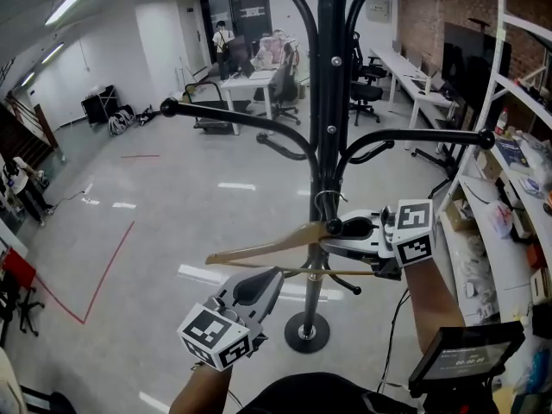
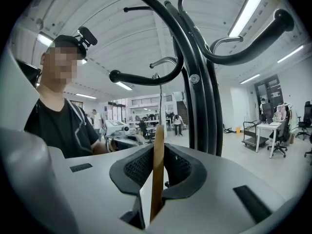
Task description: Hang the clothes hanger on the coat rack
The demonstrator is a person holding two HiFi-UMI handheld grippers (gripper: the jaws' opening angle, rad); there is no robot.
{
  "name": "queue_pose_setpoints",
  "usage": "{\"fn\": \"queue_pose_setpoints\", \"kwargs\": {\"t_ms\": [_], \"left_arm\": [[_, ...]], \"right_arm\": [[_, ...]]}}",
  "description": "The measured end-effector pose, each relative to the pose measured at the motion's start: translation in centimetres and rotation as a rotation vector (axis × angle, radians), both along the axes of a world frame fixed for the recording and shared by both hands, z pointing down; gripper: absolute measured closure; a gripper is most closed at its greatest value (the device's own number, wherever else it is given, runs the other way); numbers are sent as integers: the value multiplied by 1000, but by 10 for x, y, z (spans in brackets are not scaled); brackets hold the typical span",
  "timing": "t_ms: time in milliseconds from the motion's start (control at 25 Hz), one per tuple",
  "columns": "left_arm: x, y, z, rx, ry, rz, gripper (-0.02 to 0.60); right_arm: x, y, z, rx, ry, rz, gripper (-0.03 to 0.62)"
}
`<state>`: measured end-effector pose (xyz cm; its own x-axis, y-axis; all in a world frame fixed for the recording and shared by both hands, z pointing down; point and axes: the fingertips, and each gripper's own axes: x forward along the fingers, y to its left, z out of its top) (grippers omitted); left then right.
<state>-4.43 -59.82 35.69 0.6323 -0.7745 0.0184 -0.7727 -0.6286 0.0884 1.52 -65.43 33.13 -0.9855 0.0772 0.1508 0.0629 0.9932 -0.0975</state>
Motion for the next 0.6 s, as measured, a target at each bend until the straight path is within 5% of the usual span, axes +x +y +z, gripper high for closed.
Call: {"fn": "queue_pose_setpoints", "kwargs": {"t_ms": [600], "left_arm": [[-1,-3,4,-22,16,11,580]], "right_arm": [[5,-7,-8,67,-55,-15,536]]}}
